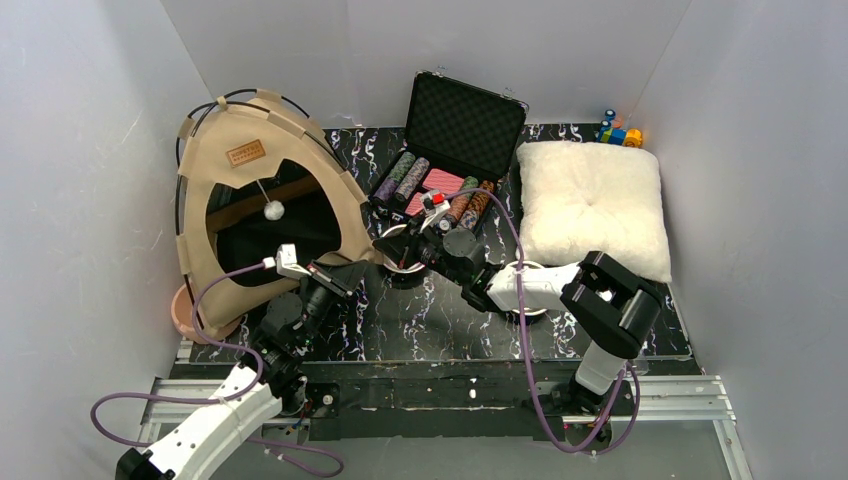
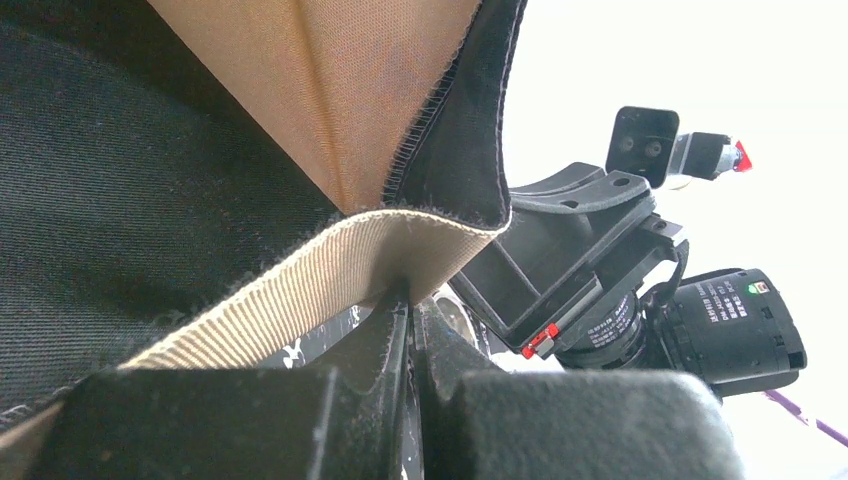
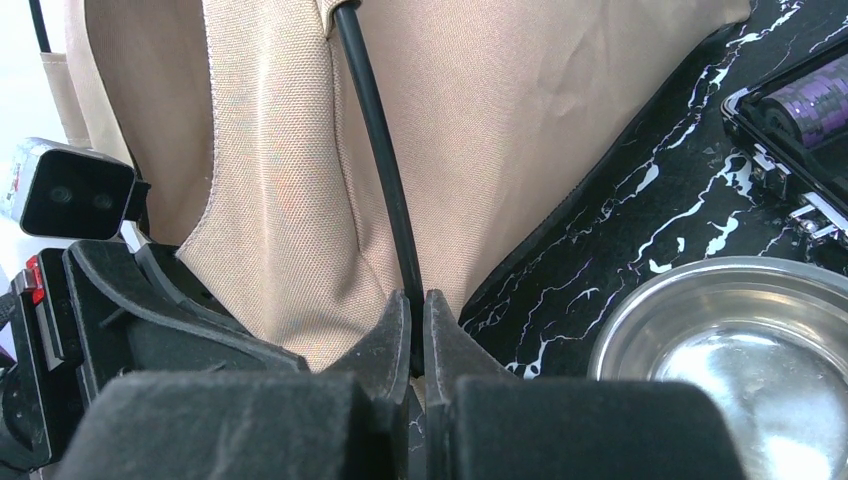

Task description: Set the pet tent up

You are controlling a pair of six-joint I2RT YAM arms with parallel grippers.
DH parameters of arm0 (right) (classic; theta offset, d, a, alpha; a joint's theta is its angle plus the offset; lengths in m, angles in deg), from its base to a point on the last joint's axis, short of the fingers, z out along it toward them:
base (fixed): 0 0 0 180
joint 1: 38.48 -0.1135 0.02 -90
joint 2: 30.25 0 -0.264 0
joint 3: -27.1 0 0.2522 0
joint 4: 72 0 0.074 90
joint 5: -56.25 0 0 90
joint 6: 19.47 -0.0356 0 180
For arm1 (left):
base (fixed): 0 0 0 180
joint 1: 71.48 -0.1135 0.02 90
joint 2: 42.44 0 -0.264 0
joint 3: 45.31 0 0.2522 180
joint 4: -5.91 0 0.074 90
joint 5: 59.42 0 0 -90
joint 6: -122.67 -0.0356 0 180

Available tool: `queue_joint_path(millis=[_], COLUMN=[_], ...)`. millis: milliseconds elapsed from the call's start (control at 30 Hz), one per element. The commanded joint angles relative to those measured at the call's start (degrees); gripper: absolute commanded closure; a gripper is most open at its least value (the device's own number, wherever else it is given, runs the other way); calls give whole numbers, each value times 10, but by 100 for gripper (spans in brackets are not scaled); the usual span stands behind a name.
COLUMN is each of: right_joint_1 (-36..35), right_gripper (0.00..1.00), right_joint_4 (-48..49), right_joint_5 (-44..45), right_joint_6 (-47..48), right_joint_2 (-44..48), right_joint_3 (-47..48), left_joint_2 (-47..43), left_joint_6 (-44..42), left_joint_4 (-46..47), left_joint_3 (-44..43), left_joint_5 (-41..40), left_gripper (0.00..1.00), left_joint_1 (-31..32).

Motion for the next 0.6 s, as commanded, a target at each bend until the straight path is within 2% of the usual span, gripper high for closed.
queue_joint_path(millis=[0, 167, 267, 300, 333, 367, 467, 567], right_joint_1=[-6, -8, -8, -8, -8, -8, -9, -9], right_gripper=[99, 99, 99, 99, 97, 93, 76, 55], right_joint_4=[54, 43, 19, 4, -15, -34, -117, -180], right_joint_5=[41, 34, 39, 45, 50, 54, 65, 65], right_joint_6=[-24, -25, -17, -11, -3, 5, 29, 52], right_joint_2=[16, 16, 28, 37, 46, 57, 90, 119], right_joint_3=[3, -4, -7, -6, -6, -4, 9, 16], left_joint_2=[11, 7, -2, -7, -15, -24, -55, -85], left_joint_6=[16, 21, 35, 37, 37, 35, 16, -2], left_joint_4=[37, 31, -26, -48, -72, -99, -181, -257], left_joint_3=[5, 5, -2, -5, -8, -14, -34, -58], left_joint_5=[24, 18, 10, 9, 8, 5, -1, -7], left_gripper=[100, 100, 99, 87, 70, 54, 24, 5], left_joint_1=[8, 9, 9, 9, 8, 9, 9, 9])
